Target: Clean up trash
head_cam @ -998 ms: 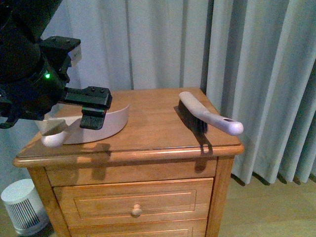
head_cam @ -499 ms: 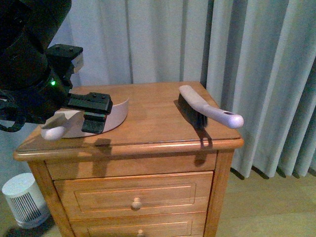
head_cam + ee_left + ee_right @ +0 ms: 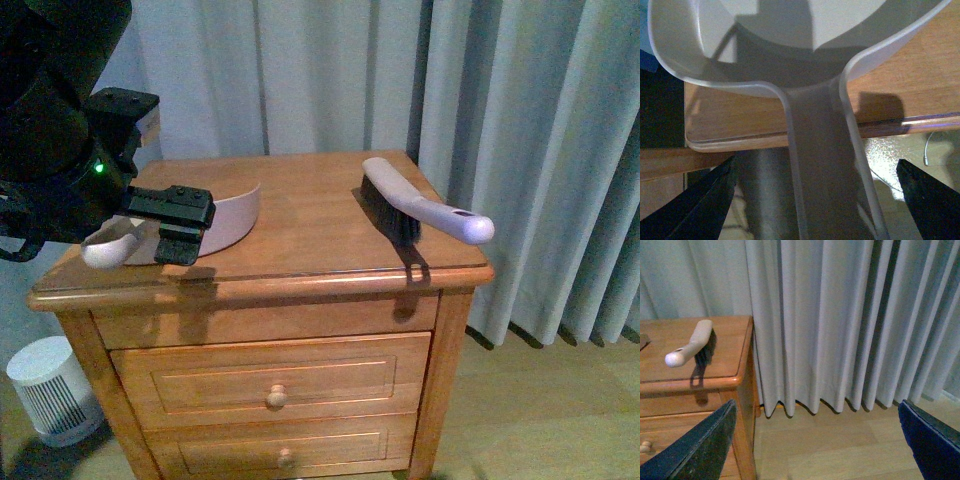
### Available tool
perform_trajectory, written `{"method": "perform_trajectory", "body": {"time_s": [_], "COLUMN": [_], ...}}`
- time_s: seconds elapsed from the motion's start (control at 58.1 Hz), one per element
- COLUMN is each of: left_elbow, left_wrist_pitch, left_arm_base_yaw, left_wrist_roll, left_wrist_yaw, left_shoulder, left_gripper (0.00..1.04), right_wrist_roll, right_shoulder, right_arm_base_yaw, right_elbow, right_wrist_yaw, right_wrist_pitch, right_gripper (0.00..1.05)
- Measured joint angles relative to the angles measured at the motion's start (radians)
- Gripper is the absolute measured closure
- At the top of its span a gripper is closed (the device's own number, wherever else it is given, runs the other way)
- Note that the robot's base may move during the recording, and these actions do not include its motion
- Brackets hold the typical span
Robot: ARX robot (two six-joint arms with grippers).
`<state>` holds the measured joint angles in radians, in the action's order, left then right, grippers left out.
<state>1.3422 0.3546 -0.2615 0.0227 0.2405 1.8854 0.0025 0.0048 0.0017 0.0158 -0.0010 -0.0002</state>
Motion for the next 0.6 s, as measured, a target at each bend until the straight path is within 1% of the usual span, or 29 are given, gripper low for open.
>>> {"method": "perform_trajectory", "body": {"time_s": [0.189,0.224,0.31,0.361,0.396,0.499,0.585,0.602], "left_elbow": [0.000,0.000,0.000,0.000,0.000,0.000,0.000,0.000], "left_wrist_pitch": [0.000,0.000,-0.001,-0.001,-0.001,-0.001,-0.001,-0.001], "left_arm_base_yaw": [0.000,0.001,0.002,0.002,0.002,0.004,0.004,0.006], "left_wrist_roll": [0.000,-0.004,-0.006,-0.008,-0.009,-0.011,-0.010,-0.011], "left_wrist_yaw": [0.000,0.001,0.002,0.002,0.003,0.006,0.008,0.003], "left_shoulder": [0.000,0.000,0.000,0.000,0.000,0.000,0.000,0.000], "left_gripper": [0.08,0.10,0.26,0.33,0.40,0.56,0.75,0.77], "right_wrist_roll": [0.000,0.000,0.000,0.000,0.000,0.000,0.000,0.000], "right_shoulder": [0.000,0.000,0.000,0.000,0.000,0.000,0.000,0.000], "right_arm_base_yaw": [0.000,0.000,0.000,0.000,0.000,0.000,0.000,0.000], "right_elbow": [0.000,0.000,0.000,0.000,0.000,0.000,0.000,0.000], "right_wrist_yaw": [0.000,0.000,0.000,0.000,0.000,0.000,0.000,0.000], "right_wrist_pitch": [0.000,0.000,0.000,0.000,0.000,0.000,0.000,0.000], "right_gripper": [0.07,0.07,0.07,0.07,0.07,0.07,0.07,0.07]}}
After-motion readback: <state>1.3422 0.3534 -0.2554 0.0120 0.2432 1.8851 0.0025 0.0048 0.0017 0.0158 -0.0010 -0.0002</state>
